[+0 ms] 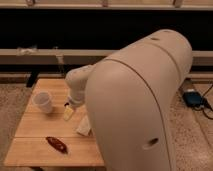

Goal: Drag the pepper across the table

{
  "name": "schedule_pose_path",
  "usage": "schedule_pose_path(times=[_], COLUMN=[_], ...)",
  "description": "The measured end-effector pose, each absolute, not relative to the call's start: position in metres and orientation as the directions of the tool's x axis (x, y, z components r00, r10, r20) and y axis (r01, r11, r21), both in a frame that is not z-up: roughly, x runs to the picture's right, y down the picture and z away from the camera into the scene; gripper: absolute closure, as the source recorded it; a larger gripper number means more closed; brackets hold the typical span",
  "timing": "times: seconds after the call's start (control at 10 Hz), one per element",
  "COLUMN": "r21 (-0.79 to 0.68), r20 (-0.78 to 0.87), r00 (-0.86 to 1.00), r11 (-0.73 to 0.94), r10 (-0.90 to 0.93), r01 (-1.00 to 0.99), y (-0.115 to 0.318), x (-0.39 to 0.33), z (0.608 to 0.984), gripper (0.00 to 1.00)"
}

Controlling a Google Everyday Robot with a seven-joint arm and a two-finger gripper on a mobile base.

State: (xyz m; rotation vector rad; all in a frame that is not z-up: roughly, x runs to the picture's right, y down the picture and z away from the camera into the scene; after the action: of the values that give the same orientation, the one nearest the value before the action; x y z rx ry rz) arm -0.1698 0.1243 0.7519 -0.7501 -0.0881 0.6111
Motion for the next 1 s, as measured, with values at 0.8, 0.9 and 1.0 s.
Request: schedule_pose_path(times=[0.8, 0.9, 1.0], r21=[-0.582, -0.561, -0.547], r20=[-0.148, -0.156, -0.16], r00=[0.886, 0.882, 0.879], r11=[0.685, 0.695, 0.701], r10=[0.44, 0.444, 0.449], r01=[-0.438, -0.449, -0.458], y=[0.232, 0.239, 0.244], x=[-0.18, -0.178, -0.177], z=[0.708, 0.708, 0.709], gripper=[0.2, 0.2, 0.2])
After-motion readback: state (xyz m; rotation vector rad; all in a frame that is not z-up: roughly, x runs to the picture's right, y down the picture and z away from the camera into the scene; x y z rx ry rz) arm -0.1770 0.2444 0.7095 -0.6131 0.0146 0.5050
